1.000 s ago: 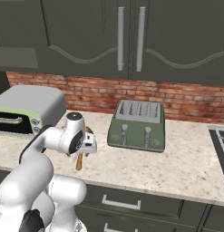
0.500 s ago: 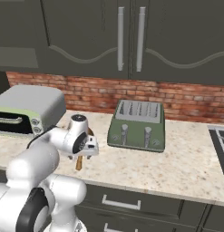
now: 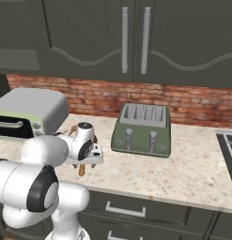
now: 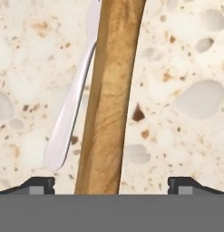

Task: Organize the utensils by type. Pick up the wooden spoons from the counter and place them in the open cabinet. Then pick up the metallic utensils from the counter and place them in the open drawer.

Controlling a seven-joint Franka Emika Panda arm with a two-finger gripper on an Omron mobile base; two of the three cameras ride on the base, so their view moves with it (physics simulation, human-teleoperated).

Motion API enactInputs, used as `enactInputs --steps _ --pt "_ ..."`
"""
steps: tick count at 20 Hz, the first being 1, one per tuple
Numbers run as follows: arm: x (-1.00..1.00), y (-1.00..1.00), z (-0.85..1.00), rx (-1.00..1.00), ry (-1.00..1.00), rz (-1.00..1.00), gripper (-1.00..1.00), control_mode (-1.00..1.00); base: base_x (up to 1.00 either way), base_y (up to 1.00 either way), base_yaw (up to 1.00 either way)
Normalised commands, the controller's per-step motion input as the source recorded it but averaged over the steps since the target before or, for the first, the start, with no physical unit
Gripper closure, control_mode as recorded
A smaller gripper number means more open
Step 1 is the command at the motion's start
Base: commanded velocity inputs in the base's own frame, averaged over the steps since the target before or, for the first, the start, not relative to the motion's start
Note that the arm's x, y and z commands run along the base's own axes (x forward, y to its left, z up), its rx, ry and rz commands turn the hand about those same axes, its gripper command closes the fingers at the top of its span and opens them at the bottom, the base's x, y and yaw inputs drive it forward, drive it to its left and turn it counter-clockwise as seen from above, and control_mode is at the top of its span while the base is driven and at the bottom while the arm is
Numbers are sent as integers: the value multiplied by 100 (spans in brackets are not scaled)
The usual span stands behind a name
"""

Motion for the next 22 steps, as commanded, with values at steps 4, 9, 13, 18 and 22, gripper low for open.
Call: enactInputs --steps 4,9,13,18,22 --pt "0 21 -52 0 -2 2 -100 -100 0 0 0" --pt "0 13 -24 0 -3 0 100 -100 0 0 0" --pt "-1 0 0 0 0 0 100 -100 0 0 0" --pt "-14 18 0 0 -14 4 100 -100 0 0 0" --pt "-14 24 43 0 -26 9 100 -100 0 0 0"
